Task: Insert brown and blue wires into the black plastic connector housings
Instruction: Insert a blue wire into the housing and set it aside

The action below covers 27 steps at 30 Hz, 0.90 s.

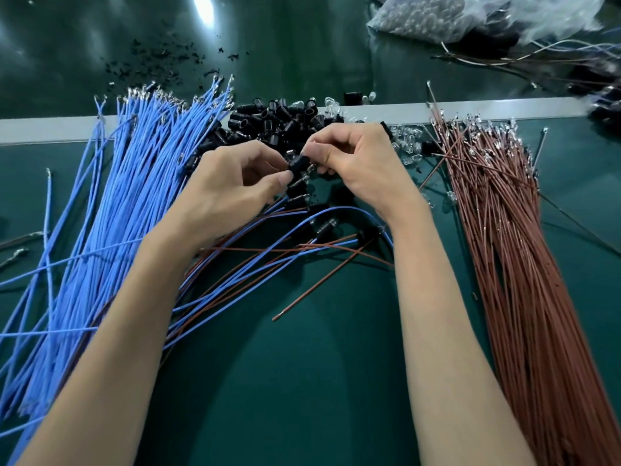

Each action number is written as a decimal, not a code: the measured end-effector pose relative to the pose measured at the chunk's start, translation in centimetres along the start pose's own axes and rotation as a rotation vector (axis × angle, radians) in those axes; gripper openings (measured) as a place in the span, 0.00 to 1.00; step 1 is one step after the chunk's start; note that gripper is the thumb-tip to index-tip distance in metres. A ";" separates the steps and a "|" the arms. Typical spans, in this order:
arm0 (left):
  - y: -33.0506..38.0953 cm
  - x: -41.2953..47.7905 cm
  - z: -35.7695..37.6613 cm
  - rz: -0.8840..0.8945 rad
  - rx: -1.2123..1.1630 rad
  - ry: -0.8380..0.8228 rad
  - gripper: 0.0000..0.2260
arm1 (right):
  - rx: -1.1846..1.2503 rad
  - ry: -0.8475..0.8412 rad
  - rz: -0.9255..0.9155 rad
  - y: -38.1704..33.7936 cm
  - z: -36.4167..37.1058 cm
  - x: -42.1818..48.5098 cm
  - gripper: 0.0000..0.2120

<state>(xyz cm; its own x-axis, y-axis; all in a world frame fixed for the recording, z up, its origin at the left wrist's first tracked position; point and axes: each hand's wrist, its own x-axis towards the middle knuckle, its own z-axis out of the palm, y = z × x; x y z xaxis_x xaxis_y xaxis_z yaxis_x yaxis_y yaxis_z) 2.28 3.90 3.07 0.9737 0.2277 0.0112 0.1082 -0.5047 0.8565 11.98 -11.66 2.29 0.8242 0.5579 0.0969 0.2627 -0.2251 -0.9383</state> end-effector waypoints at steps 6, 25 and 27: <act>1.3 -0.4 1.3 -0.033 -0.173 -0.007 0.04 | -0.027 0.070 -0.070 -0.8 -0.3 0.0 0.03; 1.2 -0.2 1.2 -0.024 -0.104 -0.008 0.02 | -0.117 0.056 -0.091 -1.0 0.9 0.1 0.09; 1.3 -0.2 1.5 0.007 -0.054 0.050 0.05 | -0.088 0.008 -0.093 -1.1 1.0 0.1 0.09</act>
<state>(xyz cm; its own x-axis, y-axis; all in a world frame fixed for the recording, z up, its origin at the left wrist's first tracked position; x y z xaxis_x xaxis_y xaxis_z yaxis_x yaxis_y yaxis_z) 2.55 1.93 3.41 0.9629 0.2664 0.0424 0.0888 -0.4613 0.8828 11.28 -10.60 3.02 0.7980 0.5734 0.1856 0.3812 -0.2417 -0.8923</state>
